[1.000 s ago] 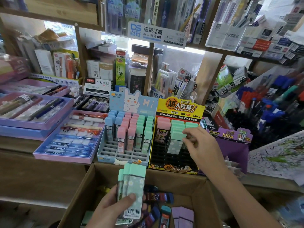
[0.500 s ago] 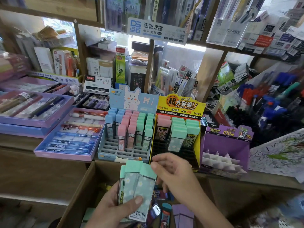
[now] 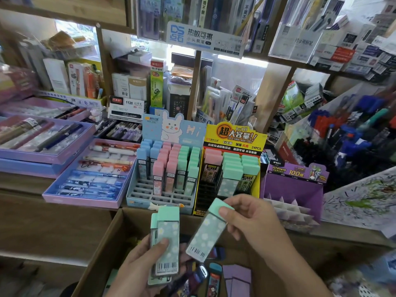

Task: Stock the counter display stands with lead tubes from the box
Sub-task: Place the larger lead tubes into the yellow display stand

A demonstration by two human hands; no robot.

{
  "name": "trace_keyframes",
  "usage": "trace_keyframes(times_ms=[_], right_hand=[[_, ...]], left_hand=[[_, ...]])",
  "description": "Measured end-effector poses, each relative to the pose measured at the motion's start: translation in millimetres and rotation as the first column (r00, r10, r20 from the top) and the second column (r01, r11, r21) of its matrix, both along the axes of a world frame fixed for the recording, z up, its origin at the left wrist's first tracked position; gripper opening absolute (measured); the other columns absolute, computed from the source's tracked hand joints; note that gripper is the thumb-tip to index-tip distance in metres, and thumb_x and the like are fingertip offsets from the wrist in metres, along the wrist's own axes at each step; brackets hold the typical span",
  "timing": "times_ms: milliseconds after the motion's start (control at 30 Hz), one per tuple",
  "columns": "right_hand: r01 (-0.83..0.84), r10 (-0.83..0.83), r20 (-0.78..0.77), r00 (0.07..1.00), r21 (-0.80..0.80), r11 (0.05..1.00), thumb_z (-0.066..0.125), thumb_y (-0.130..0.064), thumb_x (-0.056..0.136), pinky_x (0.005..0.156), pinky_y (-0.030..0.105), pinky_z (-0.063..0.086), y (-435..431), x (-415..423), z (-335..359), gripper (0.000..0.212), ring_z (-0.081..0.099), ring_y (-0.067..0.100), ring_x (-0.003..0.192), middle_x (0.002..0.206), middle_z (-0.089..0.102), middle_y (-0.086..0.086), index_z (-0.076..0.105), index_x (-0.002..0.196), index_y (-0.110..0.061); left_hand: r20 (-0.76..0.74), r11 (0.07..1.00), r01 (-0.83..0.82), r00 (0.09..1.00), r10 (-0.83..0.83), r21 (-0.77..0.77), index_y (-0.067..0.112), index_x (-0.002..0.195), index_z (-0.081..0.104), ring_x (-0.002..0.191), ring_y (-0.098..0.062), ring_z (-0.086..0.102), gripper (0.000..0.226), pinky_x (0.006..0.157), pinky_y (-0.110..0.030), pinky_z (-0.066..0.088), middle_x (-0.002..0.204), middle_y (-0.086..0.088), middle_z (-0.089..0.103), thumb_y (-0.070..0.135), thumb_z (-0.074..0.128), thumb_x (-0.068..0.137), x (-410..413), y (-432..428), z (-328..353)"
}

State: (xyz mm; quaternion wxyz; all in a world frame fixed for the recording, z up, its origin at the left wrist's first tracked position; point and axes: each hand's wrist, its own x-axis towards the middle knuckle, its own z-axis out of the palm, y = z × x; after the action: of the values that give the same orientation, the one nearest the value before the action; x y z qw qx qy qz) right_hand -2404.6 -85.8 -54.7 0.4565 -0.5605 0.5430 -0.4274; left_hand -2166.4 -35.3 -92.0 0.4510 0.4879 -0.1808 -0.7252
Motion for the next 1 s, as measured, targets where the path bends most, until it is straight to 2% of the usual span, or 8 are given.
trace_keyframes(times_ms=[100,200,300,400,500,733,867,1000], right_hand=[[0.054,-0.058,-0.043,0.997,-0.098,0.994,0.075,-0.013,0.091,0.048,0.022,0.050,-1,-15,14,0.006,0.060,0.015,0.052,0.071,0.072,0.010,0.076,0.089,-0.019],[0.108,-0.126,-0.075,0.989,-0.208,0.972,0.072,-0.007,0.092,0.050,0.023,0.053,-4,-28,24,0.008,0.062,0.015,0.055,0.071,0.071,0.009,0.075,0.096,-0.013],[0.150,-0.182,-0.084,0.980,-0.291,0.945,0.069,-0.004,0.094,0.052,0.025,0.055,-8,-38,31,0.009,0.062,0.016,0.054,0.070,0.070,0.012,0.073,0.099,-0.011],[0.177,-0.227,-0.112,0.967,-0.340,0.924,0.067,-0.004,0.096,0.055,0.034,0.057,-13,-44,34,0.011,0.065,0.016,0.056,0.071,0.070,0.010,0.071,0.101,-0.012],[0.166,-0.237,-0.168,0.957,-0.353,0.921,0.066,-0.005,0.098,0.060,0.044,0.060,-21,-48,31,0.013,0.069,0.019,0.063,0.075,0.071,0.008,0.070,0.108,-0.012],[0.122,-0.235,-0.266,0.935,-0.382,0.916,0.065,-0.004,0.098,0.066,0.022,0.057,-32,-45,20,0.016,0.069,0.013,0.067,0.078,0.072,0.001,0.069,0.111,-0.011],[0.080,-0.202,-0.283,0.938,-0.392,0.917,0.066,-0.004,0.097,0.066,0.018,0.056,-32,-42,19,0.016,0.070,0.012,0.069,0.083,0.072,0.006,0.069,0.111,-0.012],[0.030,-0.165,-0.323,0.932,-0.384,0.923,0.068,-0.005,0.097,0.066,0.019,0.056,-32,-44,19,0.017,0.070,0.011,0.069,0.081,0.071,0.004,0.071,0.110,-0.015]], left_hand=[[0.007,1.000,0.005,1.000,-0.005,-0.007,0.012,0.121,0.071,0.091,-0.040,0.077,0.047,0.087,-0.048,0.056,0.105,-0.026,0.077,0.014,0.070,0.074,-1,1,1],[0.010,1.000,0.025,1.000,-0.025,-0.013,0.013,0.123,0.068,0.094,-0.039,0.077,0.048,0.081,-0.047,0.060,0.106,-0.026,0.076,0.014,0.069,0.075,-1,0,0],[0.017,0.999,0.031,0.999,-0.030,-0.035,0.013,0.123,0.069,0.094,-0.039,0.077,0.048,0.085,-0.047,0.057,0.106,-0.026,0.076,0.014,0.069,0.075,-1,1,-1],[0.025,0.999,0.016,1.000,-0.015,-0.035,0.014,0.121,0.070,0.092,-0.041,0.077,0.048,0.085,-0.048,0.057,0.105,-0.025,0.077,0.012,0.071,0.074,-2,2,-3],[0.026,1.000,0.002,1.000,-0.001,-0.027,0.014,0.122,0.070,0.092,-0.041,0.077,0.049,0.076,-0.050,0.064,0.105,-0.024,0.077,0.012,0.072,0.073,-3,0,-4],[0.020,1.000,0.006,1.000,-0.006,-0.027,0.015,0.123,0.070,0.094,-0.041,0.077,0.050,0.081,-0.048,0.062,0.106,-0.023,0.077,0.013,0.073,0.073,-1,0,-7],[0.029,1.000,0.005,1.000,-0.004,-0.020,0.017,0.123,0.070,0.094,-0.041,0.077,0.049,0.086,-0.048,0.059,0.106,-0.023,0.077,0.012,0.074,0.074,0,-1,-9],[0.024,1.000,0.003,1.000,-0.003,-0.014,0.016,0.123,0.070,0.094,-0.041,0.077,0.050,0.069,-0.046,0.066,0.106,-0.024,0.077,0.012,0.074,0.073,0,-3,-12]])
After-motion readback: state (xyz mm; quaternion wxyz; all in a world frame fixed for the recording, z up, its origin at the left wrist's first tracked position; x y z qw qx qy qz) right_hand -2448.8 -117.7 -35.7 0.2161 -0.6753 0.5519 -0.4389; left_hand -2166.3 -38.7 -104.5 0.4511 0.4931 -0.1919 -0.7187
